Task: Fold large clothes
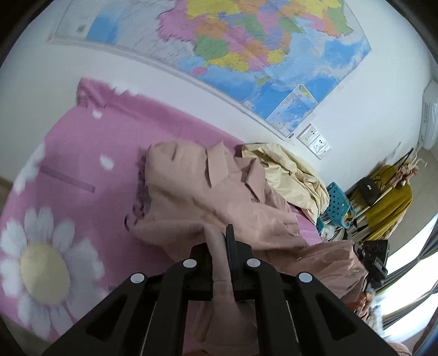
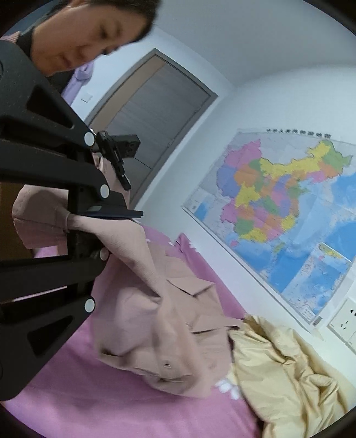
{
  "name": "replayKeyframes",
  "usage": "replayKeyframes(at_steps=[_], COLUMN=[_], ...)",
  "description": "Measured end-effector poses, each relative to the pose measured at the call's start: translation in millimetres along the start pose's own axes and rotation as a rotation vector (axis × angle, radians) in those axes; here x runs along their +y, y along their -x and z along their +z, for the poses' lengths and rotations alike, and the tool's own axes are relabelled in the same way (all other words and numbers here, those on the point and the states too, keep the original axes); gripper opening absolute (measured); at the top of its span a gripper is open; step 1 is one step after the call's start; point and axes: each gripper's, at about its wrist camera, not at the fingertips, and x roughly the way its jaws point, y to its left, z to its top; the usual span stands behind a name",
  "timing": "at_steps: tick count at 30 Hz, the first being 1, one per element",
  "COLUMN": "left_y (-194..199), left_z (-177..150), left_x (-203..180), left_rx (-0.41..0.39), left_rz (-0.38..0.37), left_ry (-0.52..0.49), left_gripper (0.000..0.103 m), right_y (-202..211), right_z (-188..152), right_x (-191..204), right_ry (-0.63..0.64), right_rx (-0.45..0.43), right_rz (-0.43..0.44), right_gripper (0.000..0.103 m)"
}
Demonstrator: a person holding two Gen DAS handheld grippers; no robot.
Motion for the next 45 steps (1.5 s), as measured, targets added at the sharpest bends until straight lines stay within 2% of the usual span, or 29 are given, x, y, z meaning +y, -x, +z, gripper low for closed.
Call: replayKeyframes(at_steps=[7,11,15,21,23,27,28,29,30,31,32,33,34,35,37,39,41,42,45], left_y=[-21.6,-48.2,-84.8,-152.8,-171.5,-198.1,-202.1,-203.9,-203.2,-200.9,-194.0,-186.0,-178.5,-172.6,-160.3,-157.5,-163.7,-168.9,-193.1], left_z=[58.4,92.1,120.7,145.5,149.0,154.1,155.3,156.3,157.3,157.2,156.3,154.7,152.8,150.2,139.2,125.7,111.6,106.5,94.1], left_x=[-7.9,-7.0,1.5,24.0,30.7,40.0,42.7,45.4,48.0,49.1,49.4,46.7,40.9,34.2,18.4,3.1,-11.5,-16.4,-26.5], left_rx=[0.012,0.037,0.078,0.176,0.192,0.208,0.206,0.199,0.184,0.173,0.150,0.119,0.094,0.077,0.058,0.063,0.077,0.083,0.140], left_rz=[0.075,0.142,0.188,0.260,0.280,0.331,0.346,0.355,0.350,0.339,0.307,0.287,0.277,0.270,0.286,0.334,0.365,0.381,0.377], left_ry=[-0.031,-0.037,-0.028,0.001,0.003,-0.011,-0.003,0.003,0.011,0.018,0.021,-0.001,-0.034,-0.068,-0.149,-0.245,-0.345,-0.381,-0.447], left_gripper=[0.005,0.005,0.006,0.007,0.010,0.014,0.019,0.027,0.032,0.048,0.056,0.056,0.058,0.064,0.070,0.071,0.071,0.071,0.071], right_y=[-25.6,-41.4,-57.7,-86.7,-92.5,-105.3,-108.0,-109.2,-109.5,-108.6,-107.6,-105.4,-101.6,-97.5,-92.4,-96.4,-112.6,-128.8,-181.5], right_z=[56.7,86.6,113.9,135.1,137.6,141.5,142.2,142.8,143.4,143.9,144.8,146.1,146.6,146.2,142.1,133.0,120.5,111.2,86.0], right_x=[-16.4,-34.9,-69.0,-125.4,-142.2,-174.3,-177.9,-178.2,-177.0,-173.6,-169.9,-163.2,-153.9,-144.4,-125.0,-100.0,-77.3,-66.5,-53.1], right_ry=[-0.034,-0.074,-0.168,-0.247,-0.276,-0.323,-0.317,-0.304,-0.289,-0.274,-0.257,-0.221,-0.177,-0.135,-0.051,0.070,0.195,0.269,0.430], right_rx=[-0.007,-0.019,-0.034,-0.018,-0.006,0.021,0.028,0.033,0.032,0.025,0.017,0.002,-0.017,-0.031,-0.042,-0.016,0.046,0.104,0.254], right_rz=[-0.021,-0.035,-0.057,-0.199,-0.216,-0.310,-0.331,-0.344,-0.352,-0.353,-0.348,-0.348,-0.363,-0.388,-0.413,-0.433,-0.436,-0.442,-0.520], right_gripper=[0.007,0.007,0.009,0.009,0.011,0.013,0.014,0.017,0.027,0.043,0.050,0.053,0.063,0.068,0.070,0.070,0.076,0.081,0.082])
